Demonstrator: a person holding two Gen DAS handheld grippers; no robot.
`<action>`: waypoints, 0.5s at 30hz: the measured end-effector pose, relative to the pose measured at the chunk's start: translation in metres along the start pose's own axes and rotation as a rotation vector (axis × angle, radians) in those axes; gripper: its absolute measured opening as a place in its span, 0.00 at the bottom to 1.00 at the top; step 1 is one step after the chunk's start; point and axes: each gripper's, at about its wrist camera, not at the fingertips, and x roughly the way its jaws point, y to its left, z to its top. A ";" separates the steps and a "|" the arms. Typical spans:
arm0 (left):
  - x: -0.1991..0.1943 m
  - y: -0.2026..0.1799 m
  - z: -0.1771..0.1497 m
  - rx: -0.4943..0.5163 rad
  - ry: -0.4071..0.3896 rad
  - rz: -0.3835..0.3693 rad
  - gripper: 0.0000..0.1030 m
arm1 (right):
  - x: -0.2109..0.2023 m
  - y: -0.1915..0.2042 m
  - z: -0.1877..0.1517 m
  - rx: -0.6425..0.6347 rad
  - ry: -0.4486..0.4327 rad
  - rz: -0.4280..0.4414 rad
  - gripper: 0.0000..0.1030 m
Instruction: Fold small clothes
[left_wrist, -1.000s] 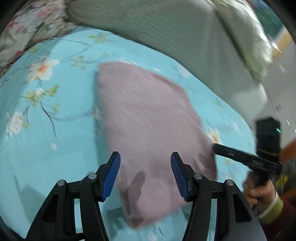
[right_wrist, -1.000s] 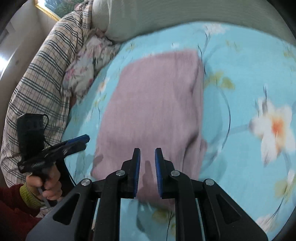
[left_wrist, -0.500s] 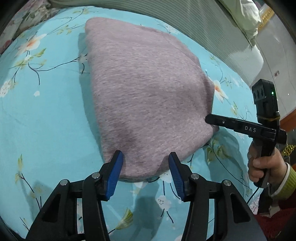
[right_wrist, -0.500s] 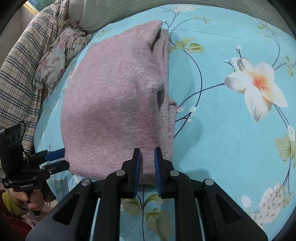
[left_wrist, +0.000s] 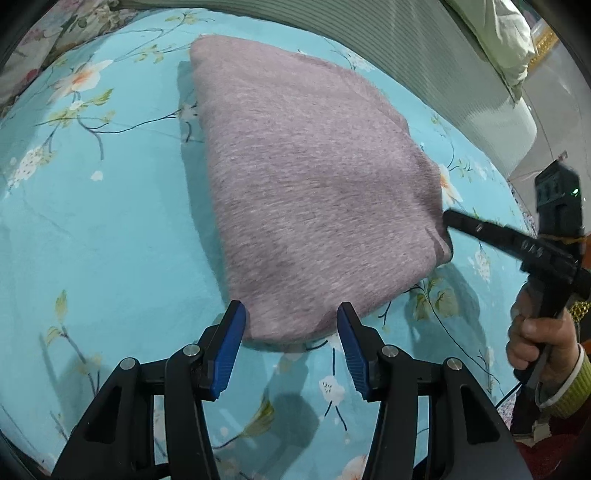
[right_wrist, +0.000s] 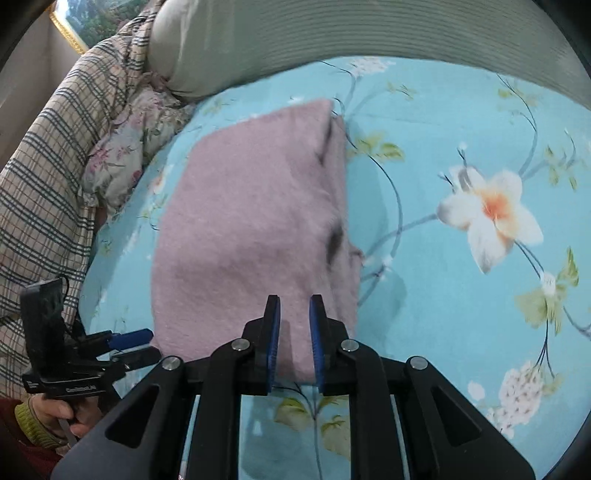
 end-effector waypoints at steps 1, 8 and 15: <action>-0.003 0.002 -0.001 -0.011 0.003 0.010 0.51 | -0.001 0.005 0.001 -0.012 0.002 0.003 0.17; -0.029 0.008 -0.008 -0.053 -0.013 0.086 0.59 | -0.007 0.026 -0.012 -0.044 0.029 0.002 0.58; -0.052 -0.006 -0.020 0.016 -0.039 0.375 0.73 | -0.034 0.033 -0.039 -0.075 0.022 -0.046 0.74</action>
